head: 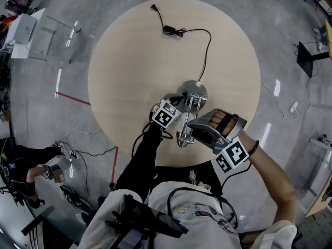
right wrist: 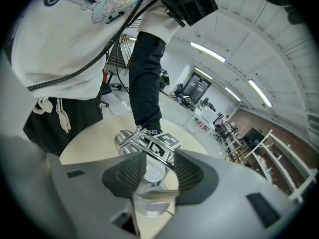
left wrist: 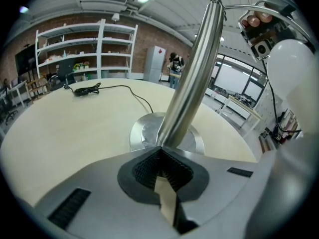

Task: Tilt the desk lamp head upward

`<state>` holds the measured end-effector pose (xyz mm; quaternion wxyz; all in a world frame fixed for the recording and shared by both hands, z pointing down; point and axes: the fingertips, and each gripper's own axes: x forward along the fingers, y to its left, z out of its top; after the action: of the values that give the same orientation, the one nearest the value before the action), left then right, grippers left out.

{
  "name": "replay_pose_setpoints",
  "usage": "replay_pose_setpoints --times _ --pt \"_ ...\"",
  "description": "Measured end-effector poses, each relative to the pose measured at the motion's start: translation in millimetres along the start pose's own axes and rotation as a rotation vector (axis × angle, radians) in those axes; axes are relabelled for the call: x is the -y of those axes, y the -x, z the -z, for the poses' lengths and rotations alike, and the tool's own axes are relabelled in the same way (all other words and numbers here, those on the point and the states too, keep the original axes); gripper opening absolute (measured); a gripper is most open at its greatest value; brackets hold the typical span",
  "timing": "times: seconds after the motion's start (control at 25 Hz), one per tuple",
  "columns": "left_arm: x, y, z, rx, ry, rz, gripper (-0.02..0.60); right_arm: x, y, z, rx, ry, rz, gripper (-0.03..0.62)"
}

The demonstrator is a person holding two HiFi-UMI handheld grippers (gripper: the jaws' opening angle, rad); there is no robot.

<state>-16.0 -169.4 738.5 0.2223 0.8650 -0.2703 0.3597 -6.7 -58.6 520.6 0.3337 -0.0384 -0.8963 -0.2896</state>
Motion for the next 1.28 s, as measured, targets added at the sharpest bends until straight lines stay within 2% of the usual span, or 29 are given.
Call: replay_pose_setpoints --times 0.36,0.8,1.04,1.28 --pt "-1 -2 -3 -0.003 -0.009 -0.003 -0.009 27 16 -19 0.165 -0.267 0.004 0.161" --pt "-2 -4 -2 -0.021 -0.013 -0.009 -0.009 43 30 -22 0.289 -0.433 -0.034 0.161" --pt "-3 -3 -2 -0.017 -0.01 -0.013 -0.009 60 41 -23 0.398 -0.583 -0.069 0.161" --pt "-1 -3 -1 -0.029 -0.008 -0.007 -0.009 75 51 -25 0.511 -0.669 -0.096 0.161"
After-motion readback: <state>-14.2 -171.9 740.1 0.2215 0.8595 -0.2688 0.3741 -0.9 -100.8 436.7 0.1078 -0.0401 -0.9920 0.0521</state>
